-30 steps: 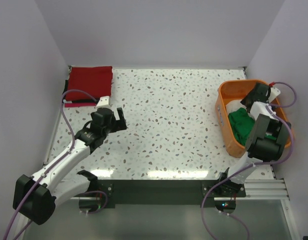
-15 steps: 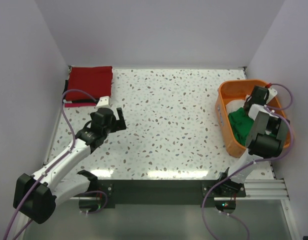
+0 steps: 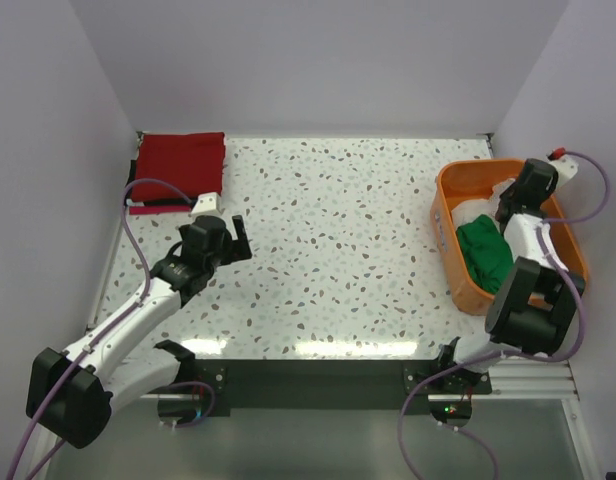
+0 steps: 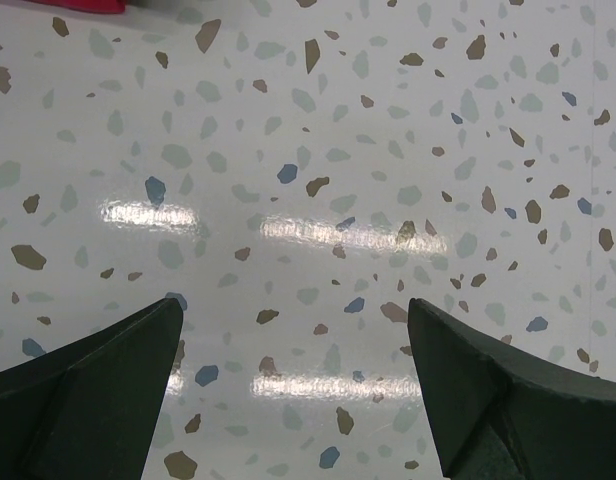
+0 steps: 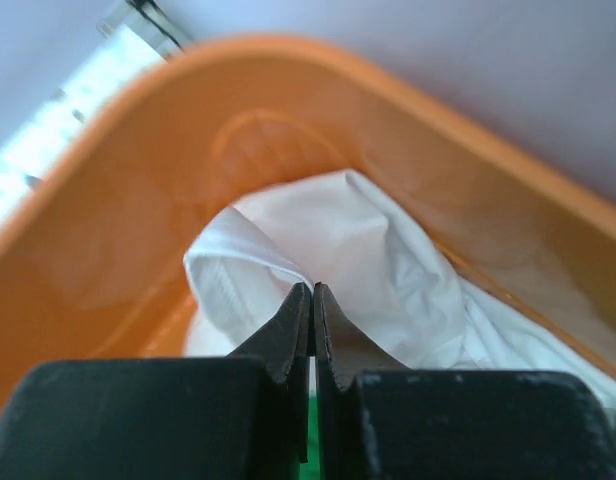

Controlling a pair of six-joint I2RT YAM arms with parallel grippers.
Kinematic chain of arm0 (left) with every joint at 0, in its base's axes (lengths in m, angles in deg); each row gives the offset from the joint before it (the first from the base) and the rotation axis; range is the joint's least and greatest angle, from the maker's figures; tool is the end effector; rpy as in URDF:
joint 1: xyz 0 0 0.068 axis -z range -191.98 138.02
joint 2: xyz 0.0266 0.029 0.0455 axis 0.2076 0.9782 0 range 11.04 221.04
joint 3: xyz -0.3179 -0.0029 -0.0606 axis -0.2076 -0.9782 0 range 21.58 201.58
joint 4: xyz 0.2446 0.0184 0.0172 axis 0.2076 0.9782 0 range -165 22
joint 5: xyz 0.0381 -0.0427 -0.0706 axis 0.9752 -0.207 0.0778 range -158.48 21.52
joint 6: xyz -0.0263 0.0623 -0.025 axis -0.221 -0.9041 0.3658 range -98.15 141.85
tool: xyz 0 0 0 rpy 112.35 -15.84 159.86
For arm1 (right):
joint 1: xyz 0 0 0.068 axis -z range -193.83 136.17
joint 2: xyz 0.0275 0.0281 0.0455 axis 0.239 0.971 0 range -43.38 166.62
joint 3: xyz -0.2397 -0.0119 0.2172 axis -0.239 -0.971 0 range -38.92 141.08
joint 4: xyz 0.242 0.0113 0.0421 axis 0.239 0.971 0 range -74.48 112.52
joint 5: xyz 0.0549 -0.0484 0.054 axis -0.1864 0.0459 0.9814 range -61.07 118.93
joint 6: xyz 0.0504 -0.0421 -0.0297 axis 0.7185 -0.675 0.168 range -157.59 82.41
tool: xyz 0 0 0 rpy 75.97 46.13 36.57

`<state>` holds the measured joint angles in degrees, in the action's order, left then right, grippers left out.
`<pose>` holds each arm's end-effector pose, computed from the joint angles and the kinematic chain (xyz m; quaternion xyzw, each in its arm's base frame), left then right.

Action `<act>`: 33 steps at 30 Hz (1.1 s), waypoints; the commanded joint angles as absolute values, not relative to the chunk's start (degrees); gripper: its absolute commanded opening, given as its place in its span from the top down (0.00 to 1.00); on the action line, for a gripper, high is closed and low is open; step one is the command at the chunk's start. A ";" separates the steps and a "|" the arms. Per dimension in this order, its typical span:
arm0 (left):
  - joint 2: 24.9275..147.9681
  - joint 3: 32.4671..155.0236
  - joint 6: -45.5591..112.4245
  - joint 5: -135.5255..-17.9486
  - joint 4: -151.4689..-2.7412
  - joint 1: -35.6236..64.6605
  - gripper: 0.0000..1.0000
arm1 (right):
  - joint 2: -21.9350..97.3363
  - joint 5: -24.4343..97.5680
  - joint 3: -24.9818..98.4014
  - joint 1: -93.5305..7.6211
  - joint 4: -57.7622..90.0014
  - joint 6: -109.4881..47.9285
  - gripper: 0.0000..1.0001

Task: Fold and stack the t-shirts
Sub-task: Grab the tshirt from the pile, then move the tshirt to the center of the board

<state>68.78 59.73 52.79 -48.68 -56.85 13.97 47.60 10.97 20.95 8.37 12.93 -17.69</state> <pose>0.1790 -0.0647 0.2812 -0.1141 0.8803 -0.0710 0.4550 0.3326 -0.1556 0.3008 0.3794 0.7636 -0.1442 0.5022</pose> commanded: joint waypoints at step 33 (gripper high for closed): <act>65.62 60.25 54.28 -49.49 -59.27 14.21 0.00 | 50.90 46.32 96.14 -34.72 42.16 -18.61 1.00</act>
<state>66.20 59.71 52.84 -49.01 -57.33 13.97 45.68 39.47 90.92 -27.63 42.86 -18.74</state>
